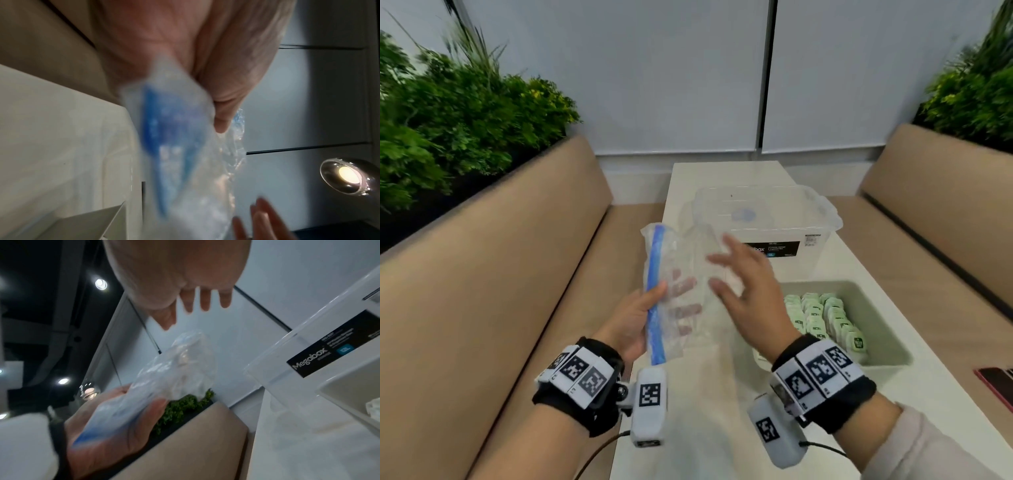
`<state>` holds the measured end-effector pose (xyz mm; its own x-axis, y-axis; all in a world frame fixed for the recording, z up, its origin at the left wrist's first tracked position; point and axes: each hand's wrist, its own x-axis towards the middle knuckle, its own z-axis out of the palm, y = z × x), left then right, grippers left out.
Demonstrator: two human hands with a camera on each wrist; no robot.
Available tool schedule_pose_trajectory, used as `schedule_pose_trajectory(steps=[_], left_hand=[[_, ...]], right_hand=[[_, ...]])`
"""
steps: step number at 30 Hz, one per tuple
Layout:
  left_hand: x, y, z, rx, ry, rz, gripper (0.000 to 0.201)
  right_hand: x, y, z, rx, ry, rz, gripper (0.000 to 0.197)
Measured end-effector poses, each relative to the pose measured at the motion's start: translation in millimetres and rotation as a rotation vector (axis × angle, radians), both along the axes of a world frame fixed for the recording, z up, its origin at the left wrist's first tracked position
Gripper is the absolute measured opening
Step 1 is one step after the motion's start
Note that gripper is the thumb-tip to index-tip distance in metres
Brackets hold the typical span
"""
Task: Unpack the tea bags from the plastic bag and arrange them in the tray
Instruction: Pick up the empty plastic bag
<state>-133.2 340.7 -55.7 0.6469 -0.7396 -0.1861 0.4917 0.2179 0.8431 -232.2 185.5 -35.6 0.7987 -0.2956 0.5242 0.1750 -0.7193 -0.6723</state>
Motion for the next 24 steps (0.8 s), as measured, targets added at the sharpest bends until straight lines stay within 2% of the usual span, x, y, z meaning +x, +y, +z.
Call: schedule_pose_trajectory(steps=[2, 4, 6, 8, 11, 13, 15, 16, 18, 20, 22, 23, 24], left_hand=[[-2.3, 4.4, 6.3, -0.018, -0.015, -0.022, 0.045], [-4.0, 6.6, 9.4, -0.016, -0.037, -0.073, 0.042], [-4.2, 8.0, 11.9, -0.023, -0.053, -0.096, 0.039], [-2.2, 10.9, 14.2, 0.006, -0.110, -0.047, 0.034], [0.7, 17.1, 16.0, 0.111, -0.234, -0.013, 0.034], [0.1, 19.3, 15.9, 0.097, -0.234, -0.026, 0.037], [-2.4, 18.3, 17.6, 0.057, -0.208, -0.021, 0.042], [-4.6, 17.1, 19.4, 0.072, -0.219, -0.017, 0.040], [-9.0, 13.5, 22.7, 0.154, -0.295, -0.022, 0.034], [-11.3, 8.8, 25.3, 0.214, -0.369, -0.002, 0.045], [-13.5, 4.2, 29.6, 0.242, -0.436, 0.036, 0.058], [-14.1, 2.2, 31.5, 0.247, -0.476, 0.054, 0.062], [-14.7, 0.3, 33.2, 0.253, -0.522, 0.064, 0.064]], right_hand=[[-2.6, -4.8, 7.1, 0.216, 0.081, -0.101, 0.051], [-2.1, -5.5, 11.4, 0.475, 0.222, -0.032, 0.057], [-2.1, -8.8, 13.2, 0.628, 0.216, 0.032, 0.049], [-4.8, -14.4, 16.0, 0.711, 0.156, 0.072, 0.040], [-10.0, -26.3, 17.9, 0.847, 0.144, 0.193, 0.040], [-13.7, -31.0, 16.7, 0.894, 0.199, 0.274, 0.042], [-15.7, -31.8, 14.9, 0.861, 0.238, 0.277, 0.031], [-16.6, -31.5, 13.6, 0.828, 0.244, 0.259, 0.029], [-17.1, -31.6, 11.2, 0.801, 0.216, 0.185, 0.041], [-16.5, -31.9, 11.8, 0.839, 0.164, 0.117, 0.043], [-17.0, -31.5, 13.4, 0.954, 0.193, 0.139, 0.016], [-17.9, -31.3, 13.1, 1.018, 0.269, 0.188, 0.023], [-19.4, -30.0, 12.2, 1.047, 0.362, 0.235, 0.042]])
